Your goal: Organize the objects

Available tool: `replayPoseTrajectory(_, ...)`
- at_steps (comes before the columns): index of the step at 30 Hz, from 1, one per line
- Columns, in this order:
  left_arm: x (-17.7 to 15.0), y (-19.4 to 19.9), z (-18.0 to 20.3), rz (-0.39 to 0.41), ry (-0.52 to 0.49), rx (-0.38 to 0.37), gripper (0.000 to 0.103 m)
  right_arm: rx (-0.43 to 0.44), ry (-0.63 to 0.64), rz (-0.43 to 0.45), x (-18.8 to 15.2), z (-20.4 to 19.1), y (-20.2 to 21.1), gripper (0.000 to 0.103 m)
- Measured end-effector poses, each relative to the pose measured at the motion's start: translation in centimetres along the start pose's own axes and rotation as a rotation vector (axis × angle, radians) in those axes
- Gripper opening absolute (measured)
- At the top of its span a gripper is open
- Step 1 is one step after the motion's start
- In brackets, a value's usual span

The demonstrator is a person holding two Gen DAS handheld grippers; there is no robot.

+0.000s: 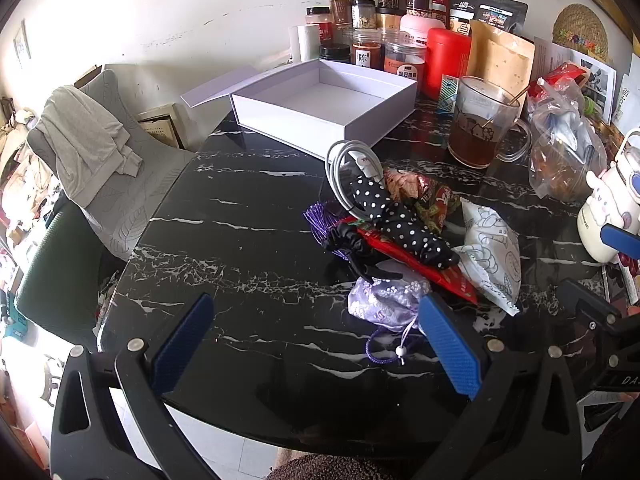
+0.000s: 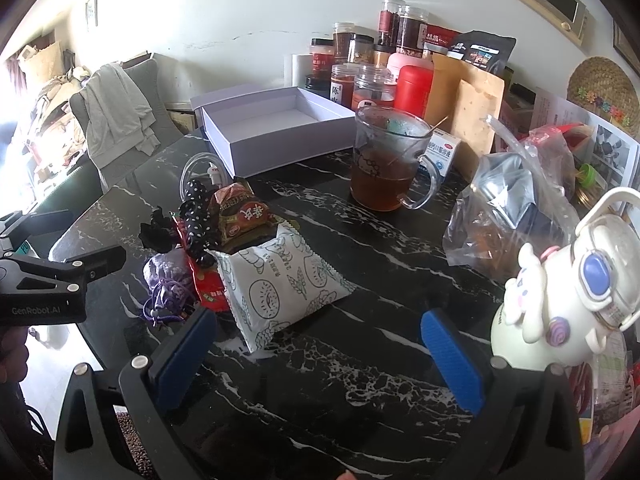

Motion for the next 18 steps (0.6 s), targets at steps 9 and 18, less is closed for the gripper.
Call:
replayPoseTrajectory(9,-0.08,0.24,0.06,-0.002,-0.001,-0.004,0.102,-0.001,-0.002,0.001,-0.1,0.04,0.1,0.102)
replayPoseTrajectory(18,-0.3,0.41,-0.06,-0.001,-0.001,0.0,0.102,0.0,-0.002,0.004,-0.1,0.04,0.25,0.102)
Point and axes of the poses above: each gripper's, at about its wrist camera, not at the fingertips, and y roughly against the way its jaws point, z to its right, x to its top, the point moved 3 cm from there along -y, roughly the way its jaws point, and after that the axes turned 1 degree about z, right-handed, at the moved point
